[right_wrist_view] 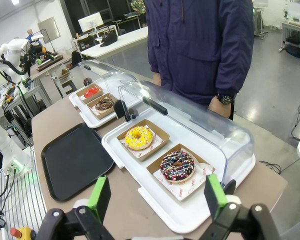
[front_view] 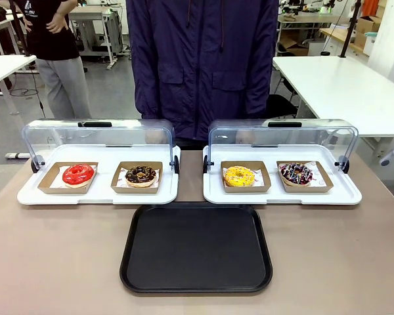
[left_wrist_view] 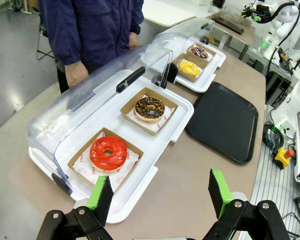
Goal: Move the fourth donut from the left to the tray.
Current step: Pick up the Paper togo box containing the Donut indicated by the person and place it on the Handle tray.
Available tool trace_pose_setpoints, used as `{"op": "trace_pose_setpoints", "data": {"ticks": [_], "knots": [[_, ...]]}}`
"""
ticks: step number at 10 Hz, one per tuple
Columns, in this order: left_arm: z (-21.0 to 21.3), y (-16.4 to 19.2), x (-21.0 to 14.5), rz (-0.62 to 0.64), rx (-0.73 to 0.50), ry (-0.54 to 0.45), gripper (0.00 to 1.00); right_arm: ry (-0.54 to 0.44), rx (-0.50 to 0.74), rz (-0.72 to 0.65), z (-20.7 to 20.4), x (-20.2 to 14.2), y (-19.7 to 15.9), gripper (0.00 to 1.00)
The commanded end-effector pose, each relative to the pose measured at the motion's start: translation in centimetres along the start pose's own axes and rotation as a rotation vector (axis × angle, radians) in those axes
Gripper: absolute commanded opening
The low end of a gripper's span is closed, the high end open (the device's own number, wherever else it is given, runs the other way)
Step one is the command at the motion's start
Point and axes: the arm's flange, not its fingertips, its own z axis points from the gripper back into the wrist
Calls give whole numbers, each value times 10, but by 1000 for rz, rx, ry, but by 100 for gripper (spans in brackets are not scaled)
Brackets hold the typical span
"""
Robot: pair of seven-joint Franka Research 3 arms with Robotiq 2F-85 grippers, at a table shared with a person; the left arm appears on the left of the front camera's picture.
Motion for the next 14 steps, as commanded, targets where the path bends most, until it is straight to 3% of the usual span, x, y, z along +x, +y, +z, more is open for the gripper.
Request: {"op": "trace_pose_setpoints", "data": {"ticks": [1, 14], "knots": [[2, 0, 1, -17, -11, -6, 100, -31, -3, 24, -2, 2, -3, 100], [2, 0, 1, -17, -11, -6, 100, -31, -3, 24, -2, 2, -3, 100]]}}
